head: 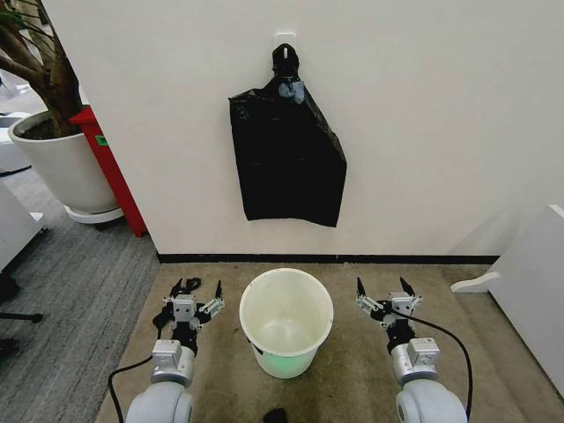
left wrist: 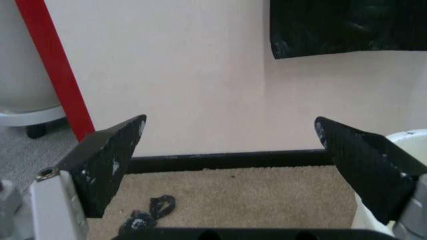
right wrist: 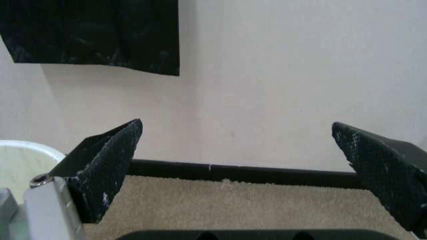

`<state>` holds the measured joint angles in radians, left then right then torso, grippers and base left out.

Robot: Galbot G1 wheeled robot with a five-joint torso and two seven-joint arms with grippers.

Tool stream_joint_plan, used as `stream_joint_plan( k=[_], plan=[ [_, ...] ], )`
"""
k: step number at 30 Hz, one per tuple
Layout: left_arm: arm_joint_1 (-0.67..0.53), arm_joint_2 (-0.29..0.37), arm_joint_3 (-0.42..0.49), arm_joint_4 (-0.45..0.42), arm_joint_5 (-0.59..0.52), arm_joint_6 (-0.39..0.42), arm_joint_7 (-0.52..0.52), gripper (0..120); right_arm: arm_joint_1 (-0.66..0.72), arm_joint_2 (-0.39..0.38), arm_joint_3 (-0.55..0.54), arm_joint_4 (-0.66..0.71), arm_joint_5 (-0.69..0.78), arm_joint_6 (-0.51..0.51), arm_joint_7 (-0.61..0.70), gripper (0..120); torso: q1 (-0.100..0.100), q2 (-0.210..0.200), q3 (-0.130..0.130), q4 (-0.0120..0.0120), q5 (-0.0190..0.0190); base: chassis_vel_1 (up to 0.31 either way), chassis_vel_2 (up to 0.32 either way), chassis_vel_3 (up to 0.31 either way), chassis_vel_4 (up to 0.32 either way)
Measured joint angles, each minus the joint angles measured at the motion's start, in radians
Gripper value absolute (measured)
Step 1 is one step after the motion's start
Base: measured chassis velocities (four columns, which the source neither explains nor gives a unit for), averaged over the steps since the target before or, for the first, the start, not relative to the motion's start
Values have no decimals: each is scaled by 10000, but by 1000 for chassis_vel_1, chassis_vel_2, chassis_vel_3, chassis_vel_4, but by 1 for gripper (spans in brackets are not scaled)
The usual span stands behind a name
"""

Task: Place the garbage bag over the trash bin.

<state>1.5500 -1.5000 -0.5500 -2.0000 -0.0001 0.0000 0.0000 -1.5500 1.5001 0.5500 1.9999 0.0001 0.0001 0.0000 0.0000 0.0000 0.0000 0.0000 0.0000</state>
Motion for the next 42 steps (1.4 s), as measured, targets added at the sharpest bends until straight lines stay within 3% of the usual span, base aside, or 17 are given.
stream_joint_plan(
  k=[30,33,35,42],
  plan=[
    [6,19,-8,0,-21,-2,0,100,-5,0,4,8,6,0,-1,100,0,0,0,0,0,0,0,0,0],
    [61,120,-99,-35,-163,-53,-15,94,-105,-10,98,166,153,-1,-31,100,0,-1,0,2,0,0,0,0,0],
    [172,331,-281,-149,-436,-171,-59,90,-291,-41,286,444,404,0,-89,100,0,0,0,0,-2,0,0,0,0],
    [1010,1979,-1798,-1031,-2615,-1138,-494,90,-1845,-297,1875,2744,2620,58,-638,100,0,0,-1,0,-2,0,0,0,0]
  ],
)
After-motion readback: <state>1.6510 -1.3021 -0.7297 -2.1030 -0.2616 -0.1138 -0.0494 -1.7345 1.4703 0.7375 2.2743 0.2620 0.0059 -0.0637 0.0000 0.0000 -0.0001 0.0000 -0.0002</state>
